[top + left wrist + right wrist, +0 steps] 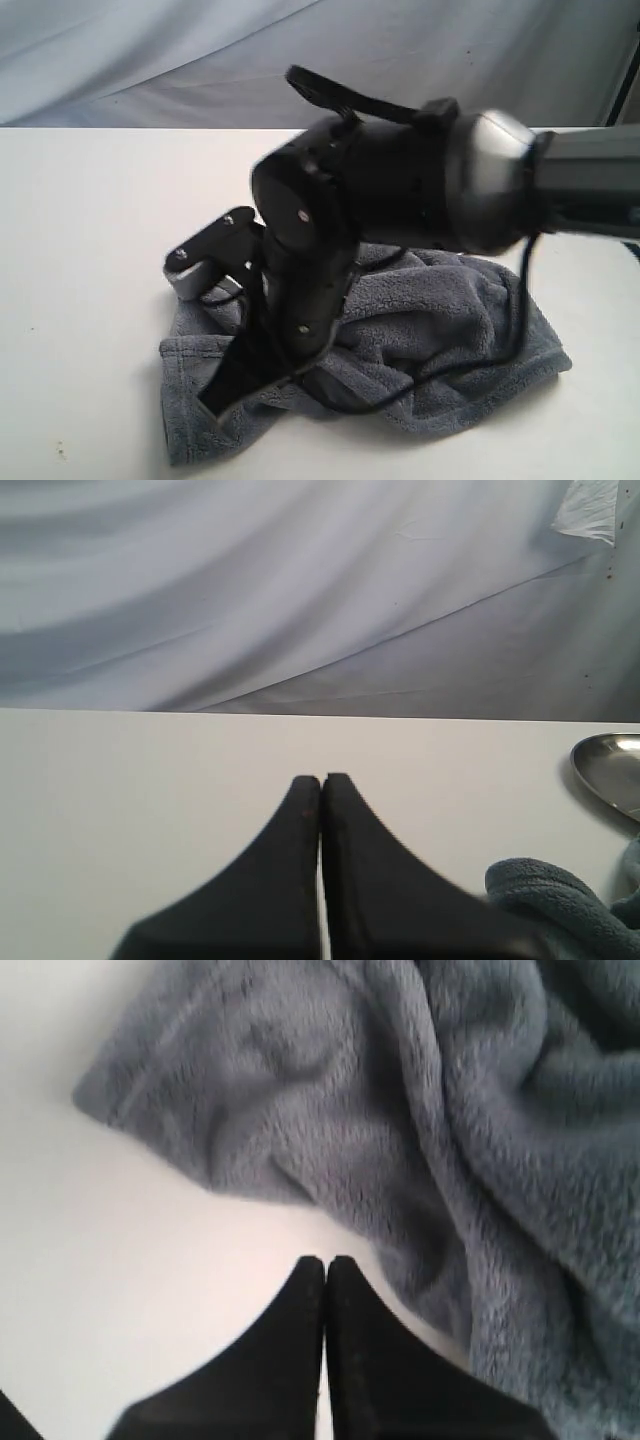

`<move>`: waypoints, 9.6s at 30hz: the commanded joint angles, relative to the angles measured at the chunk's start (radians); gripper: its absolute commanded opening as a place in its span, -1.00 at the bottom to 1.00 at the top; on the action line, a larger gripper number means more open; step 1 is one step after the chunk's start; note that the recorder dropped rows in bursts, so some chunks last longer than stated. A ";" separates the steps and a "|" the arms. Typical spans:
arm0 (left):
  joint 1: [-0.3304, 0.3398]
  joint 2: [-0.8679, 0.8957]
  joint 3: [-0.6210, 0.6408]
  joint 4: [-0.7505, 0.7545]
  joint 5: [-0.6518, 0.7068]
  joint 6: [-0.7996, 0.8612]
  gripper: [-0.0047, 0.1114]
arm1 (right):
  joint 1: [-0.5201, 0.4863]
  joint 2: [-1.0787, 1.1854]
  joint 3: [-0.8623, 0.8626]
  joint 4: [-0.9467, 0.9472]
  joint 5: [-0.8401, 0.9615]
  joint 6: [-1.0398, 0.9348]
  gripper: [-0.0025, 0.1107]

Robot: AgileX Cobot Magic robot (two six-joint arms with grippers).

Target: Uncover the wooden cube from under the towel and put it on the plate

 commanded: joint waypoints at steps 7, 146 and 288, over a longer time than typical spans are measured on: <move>-0.001 -0.002 0.004 0.001 -0.004 -0.003 -0.89 | -0.003 -0.271 0.430 -0.071 -0.122 0.017 -0.96; -0.001 -0.002 0.004 0.001 -0.004 -0.001 -0.89 | -0.435 -0.308 0.350 0.013 -0.292 0.073 -0.96; -0.001 -0.002 0.004 0.001 -0.004 -0.003 -0.89 | -0.020 -0.295 -0.178 -0.019 -1.321 0.092 -0.96</move>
